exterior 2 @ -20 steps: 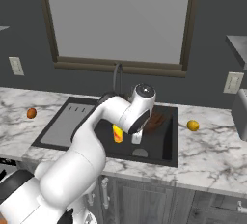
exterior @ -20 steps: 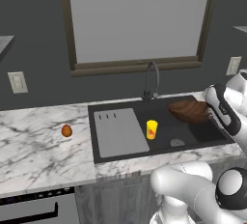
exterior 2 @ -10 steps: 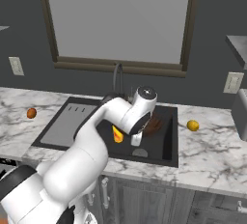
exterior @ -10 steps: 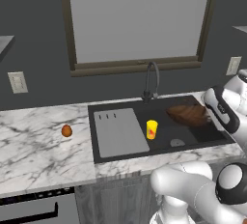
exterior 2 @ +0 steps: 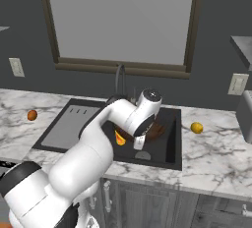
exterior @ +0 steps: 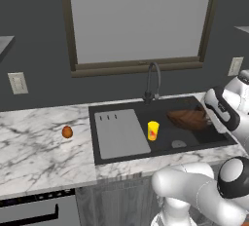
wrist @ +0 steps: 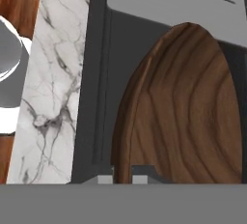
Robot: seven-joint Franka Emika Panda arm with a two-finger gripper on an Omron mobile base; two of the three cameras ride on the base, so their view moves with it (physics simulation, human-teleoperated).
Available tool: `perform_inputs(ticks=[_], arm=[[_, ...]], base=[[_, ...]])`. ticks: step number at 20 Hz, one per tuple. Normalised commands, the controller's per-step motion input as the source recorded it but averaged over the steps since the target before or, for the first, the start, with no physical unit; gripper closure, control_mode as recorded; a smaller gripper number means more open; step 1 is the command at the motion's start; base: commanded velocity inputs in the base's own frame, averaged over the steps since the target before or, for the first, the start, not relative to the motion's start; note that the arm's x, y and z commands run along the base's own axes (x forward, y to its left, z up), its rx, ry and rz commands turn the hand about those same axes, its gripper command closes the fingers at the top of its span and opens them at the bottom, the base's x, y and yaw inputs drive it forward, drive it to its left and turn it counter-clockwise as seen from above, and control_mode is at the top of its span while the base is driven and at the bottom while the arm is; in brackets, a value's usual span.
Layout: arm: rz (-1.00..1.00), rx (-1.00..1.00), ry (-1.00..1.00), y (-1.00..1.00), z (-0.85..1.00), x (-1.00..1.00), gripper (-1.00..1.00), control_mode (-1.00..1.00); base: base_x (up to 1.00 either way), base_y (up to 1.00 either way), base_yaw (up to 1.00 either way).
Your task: Remove the mango and lemon from the sink. Then move the bowl and cup from the counter to the sink for washing.
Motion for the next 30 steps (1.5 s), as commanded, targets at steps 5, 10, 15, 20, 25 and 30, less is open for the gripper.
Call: perform_inputs(ticks=[5,10,15,20,25,30], arm=[[0.0,0.02,0.05,0.0,-0.1,0.04,1.0,-1.0],[0.0,0.03,0.04,0.0,-0.09,0.05,1.0,-1.0],[0.0,0.01,0.02,0.0,-0.08,0.04,1.0,-1.0],[0.0,0.01,0.01,0.0,-0.08,0.02,1.0,-1.0],[0.0,0.0,0.0,0.0,-0.08,0.01,1.0,-1.0],[0.01,0.0,0.0,-0.03,-0.08,0.0,1.0,-1.0]], base=[[0.0,0.0,0.0],[0.0,0.0,0.0],[0.0,0.0,0.0],[0.0,0.0,0.0],[0.0,0.0,0.0],[0.0,0.0,0.0]])
